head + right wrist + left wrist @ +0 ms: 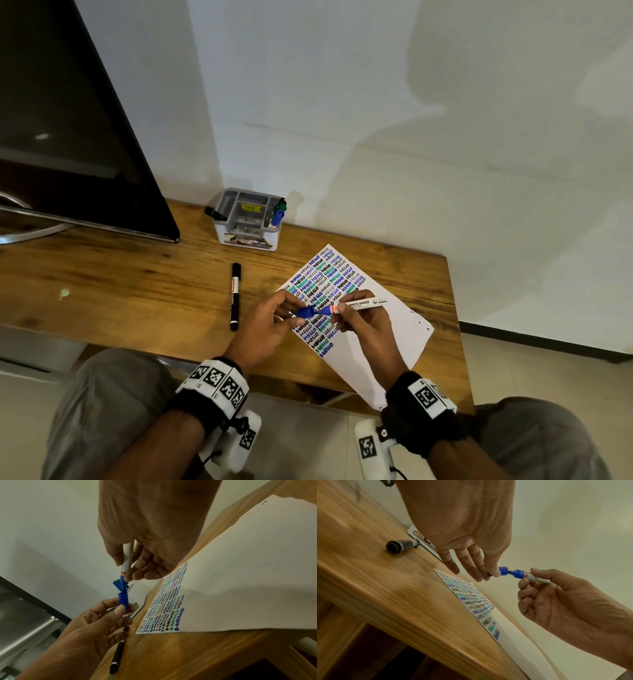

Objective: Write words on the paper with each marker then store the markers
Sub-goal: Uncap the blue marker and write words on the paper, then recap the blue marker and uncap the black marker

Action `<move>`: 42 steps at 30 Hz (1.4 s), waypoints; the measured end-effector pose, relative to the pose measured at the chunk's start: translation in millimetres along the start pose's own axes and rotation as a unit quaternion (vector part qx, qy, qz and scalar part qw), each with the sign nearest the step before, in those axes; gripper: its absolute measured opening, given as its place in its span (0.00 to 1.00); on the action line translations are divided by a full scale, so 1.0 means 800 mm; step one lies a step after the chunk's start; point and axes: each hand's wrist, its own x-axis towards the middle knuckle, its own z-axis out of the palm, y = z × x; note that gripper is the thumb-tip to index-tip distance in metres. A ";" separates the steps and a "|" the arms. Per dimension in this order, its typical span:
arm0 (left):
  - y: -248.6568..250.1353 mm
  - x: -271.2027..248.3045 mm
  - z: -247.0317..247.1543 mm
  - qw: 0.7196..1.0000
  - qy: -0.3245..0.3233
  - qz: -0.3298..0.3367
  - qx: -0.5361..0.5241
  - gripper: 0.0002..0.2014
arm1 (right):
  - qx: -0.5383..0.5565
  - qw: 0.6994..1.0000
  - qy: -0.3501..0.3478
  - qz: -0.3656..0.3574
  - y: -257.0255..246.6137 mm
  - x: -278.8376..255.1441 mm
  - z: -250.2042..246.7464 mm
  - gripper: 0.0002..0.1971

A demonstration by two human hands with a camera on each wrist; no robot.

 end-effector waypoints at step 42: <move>-0.006 0.004 -0.021 0.985 -0.048 0.050 -0.155 0.11 | 0.013 0.965 -0.152 0.211 0.003 0.004 0.002 0.15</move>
